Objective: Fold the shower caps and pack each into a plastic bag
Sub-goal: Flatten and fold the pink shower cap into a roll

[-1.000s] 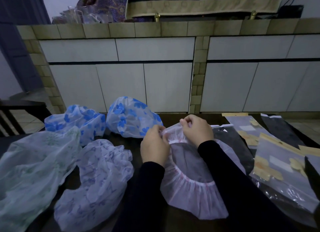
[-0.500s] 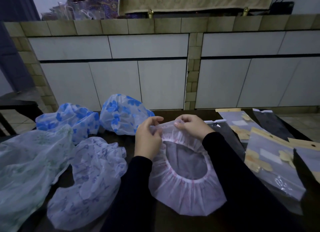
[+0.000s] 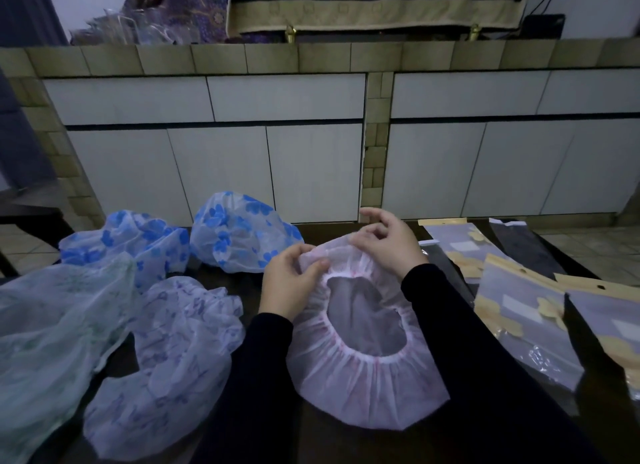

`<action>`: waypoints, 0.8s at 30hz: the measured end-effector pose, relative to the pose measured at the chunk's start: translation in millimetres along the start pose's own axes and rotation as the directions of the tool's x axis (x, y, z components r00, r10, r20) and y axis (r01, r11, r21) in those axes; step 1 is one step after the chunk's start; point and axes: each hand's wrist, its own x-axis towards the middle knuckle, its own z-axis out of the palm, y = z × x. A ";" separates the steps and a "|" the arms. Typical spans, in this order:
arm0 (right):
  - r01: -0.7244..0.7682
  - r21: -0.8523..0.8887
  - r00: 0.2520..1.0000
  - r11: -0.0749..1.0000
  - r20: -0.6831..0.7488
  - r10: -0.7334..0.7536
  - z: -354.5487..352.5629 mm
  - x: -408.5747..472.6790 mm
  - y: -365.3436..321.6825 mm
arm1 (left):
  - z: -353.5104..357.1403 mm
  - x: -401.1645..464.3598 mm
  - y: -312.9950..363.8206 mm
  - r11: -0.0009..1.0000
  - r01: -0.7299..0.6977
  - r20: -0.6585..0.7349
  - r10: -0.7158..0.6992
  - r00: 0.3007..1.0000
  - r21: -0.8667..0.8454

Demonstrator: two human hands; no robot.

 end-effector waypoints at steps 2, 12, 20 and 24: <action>-0.022 -0.104 0.998 0.994 0.051 0.027 -5.6 -2.8 4.2 | -0.2 1.6 -1.3 1.000 0.017 -0.052 -0.016 0.999 0.009; -0.115 -0.038 0.993 0.993 -0.041 0.113 -4.6 -2.7 3.7 | 3.9 -3.8 7.7 0.988 0.000 0.024 -0.004 1.000 0.152; -0.021 -0.225 0.995 0.974 -0.100 -0.001 -7.4 -7.5 15.5 | 7.0 -3.5 9.0 1.000 0.008 0.005 -0.008 1.000 0.007; 0.074 -0.294 0.997 0.953 0.023 -0.071 -12.6 -7.9 11.9 | 6.4 -1.9 8.3 0.996 -0.044 -0.009 0.045 0.999 0.073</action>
